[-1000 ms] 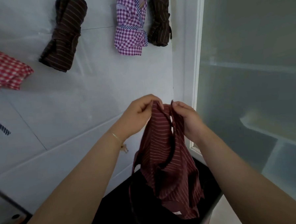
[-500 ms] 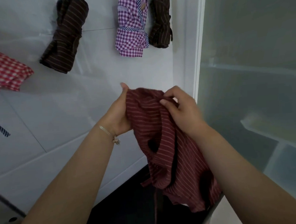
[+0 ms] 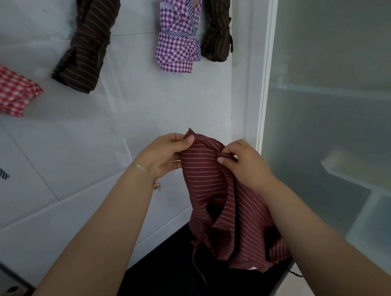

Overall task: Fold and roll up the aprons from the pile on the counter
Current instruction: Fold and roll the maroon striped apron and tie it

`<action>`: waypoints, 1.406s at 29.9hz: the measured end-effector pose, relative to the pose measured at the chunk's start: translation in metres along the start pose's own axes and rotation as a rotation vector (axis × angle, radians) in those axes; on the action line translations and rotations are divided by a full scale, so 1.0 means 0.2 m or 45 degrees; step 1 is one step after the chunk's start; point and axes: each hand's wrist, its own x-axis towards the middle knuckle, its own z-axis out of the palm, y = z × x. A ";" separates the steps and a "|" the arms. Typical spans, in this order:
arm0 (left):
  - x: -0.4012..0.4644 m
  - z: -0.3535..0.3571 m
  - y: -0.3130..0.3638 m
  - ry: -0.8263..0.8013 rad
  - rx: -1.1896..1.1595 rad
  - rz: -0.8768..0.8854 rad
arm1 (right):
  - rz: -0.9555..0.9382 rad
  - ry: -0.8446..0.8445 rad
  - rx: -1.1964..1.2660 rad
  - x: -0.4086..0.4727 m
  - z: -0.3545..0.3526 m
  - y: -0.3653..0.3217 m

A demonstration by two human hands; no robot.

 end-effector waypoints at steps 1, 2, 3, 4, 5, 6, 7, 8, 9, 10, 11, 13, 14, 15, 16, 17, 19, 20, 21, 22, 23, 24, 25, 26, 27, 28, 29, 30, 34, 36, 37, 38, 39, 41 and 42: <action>0.01 0.01 -0.01 -0.003 -0.055 0.001 | 0.057 -0.010 0.009 0.01 0.00 0.01; 0.02 0.02 -0.02 0.013 -0.049 0.015 | 0.100 -0.003 0.034 0.01 0.00 0.01; 0.02 0.03 -0.03 0.035 -0.010 0.031 | 0.123 -0.004 0.096 0.01 -0.02 0.00; 0.03 0.05 -0.04 0.058 0.072 0.052 | 0.127 -0.035 0.216 0.02 -0.04 -0.02; 0.03 0.07 -0.04 0.083 0.158 0.074 | 0.122 -0.107 0.393 0.02 -0.06 -0.05; 0.03 0.09 -0.04 0.106 0.244 0.112 | 0.114 -0.201 0.574 0.01 -0.09 -0.09; 0.03 0.11 -0.04 0.102 0.302 0.157 | 0.102 -0.269 0.701 0.01 -0.11 -0.12; 0.03 0.12 -0.04 0.068 0.342 0.208 | 0.089 -0.276 0.758 0.01 -0.11 -0.15; 0.03 0.14 -0.04 0.017 0.361 0.254 | 0.087 -0.223 0.774 0.02 -0.11 -0.16; 0.02 0.15 -0.04 -0.033 0.368 0.296 | 0.098 -0.131 0.762 0.03 -0.11 -0.16; 0.01 0.16 -0.04 -0.068 0.357 0.332 | 0.119 -0.034 0.746 0.04 -0.10 -0.15; 0.01 0.17 -0.04 -0.090 0.319 0.392 | 0.176 0.053 0.763 0.06 -0.09 -0.12; 0.01 0.18 -0.04 -0.098 0.306 0.412 | 0.195 0.040 0.789 0.06 -0.09 -0.11; 0.01 0.18 -0.04 -0.112 0.297 0.423 | 0.192 0.014 0.829 0.06 -0.09 -0.10; 0.01 0.18 -0.05 -0.130 0.289 0.427 | 0.185 -0.014 0.877 0.06 -0.09 -0.09; 0.02 0.18 -0.05 -0.149 0.276 0.426 | 0.181 -0.036 0.921 0.06 -0.08 -0.09; 0.03 0.17 -0.05 -0.179 0.270 0.417 | 0.171 -0.039 0.933 0.06 -0.09 -0.10; 0.03 0.17 -0.05 -0.189 0.280 0.419 | 0.158 -0.016 0.893 0.07 -0.09 -0.10; 0.04 0.17 -0.05 -0.190 0.293 0.422 | 0.141 0.009 0.845 0.07 -0.09 -0.10; 0.04 0.17 -0.05 -0.187 0.299 0.433 | 0.136 0.029 0.818 0.08 -0.09 -0.10; 0.04 0.17 -0.05 -0.182 0.301 0.453 | 0.146 0.038 0.829 0.08 -0.09 -0.10; 0.03 0.17 -0.05 -0.185 0.296 0.477 | 0.174 0.037 0.856 0.08 -0.09 -0.10; 0.03 0.18 -0.04 -0.195 0.285 0.494 | 0.197 0.038 0.871 0.08 -0.09 -0.10; 0.03 0.18 -0.04 -0.206 0.271 0.502 | 0.213 0.054 0.862 0.08 -0.09 -0.11; 0.02 0.18 -0.04 -0.210 0.257 0.500 | 0.215 0.094 0.830 0.08 -0.09 -0.11; 0.02 0.19 -0.05 -0.207 0.253 0.509 | 0.219 0.151 0.803 0.09 -0.10 -0.11; 0.02 0.19 -0.07 -0.204 0.281 0.539 | 0.220 0.229 0.779 0.10 -0.10 -0.11; 0.03 0.19 -0.10 -0.202 0.356 0.592 | 0.231 0.312 0.772 0.11 -0.12 -0.10; 0.07 0.14 -0.27 -0.237 0.805 0.692 | 0.260 0.567 0.733 0.18 -0.20 -0.03; 0.08 0.11 -0.34 -0.270 0.940 0.674 | 0.287 0.625 0.723 0.21 -0.22 0.03; 0.08 0.10 -0.37 -0.247 0.976 0.652 | 0.309 0.653 0.706 0.21 -0.22 0.06; 0.08 0.09 -0.40 -0.187 0.985 0.630 | 0.333 0.694 0.687 0.21 -0.22 0.09; 0.08 0.07 -0.42 -0.094 0.992 0.611 | 0.359 0.750 0.669 0.22 -0.23 0.13; 0.09 0.02 -0.44 0.101 1.079 0.567 | 0.419 0.893 0.694 0.22 -0.26 0.18; 0.10 -0.01 -0.44 0.168 1.163 0.538 | 0.447 0.958 0.723 0.22 -0.28 0.20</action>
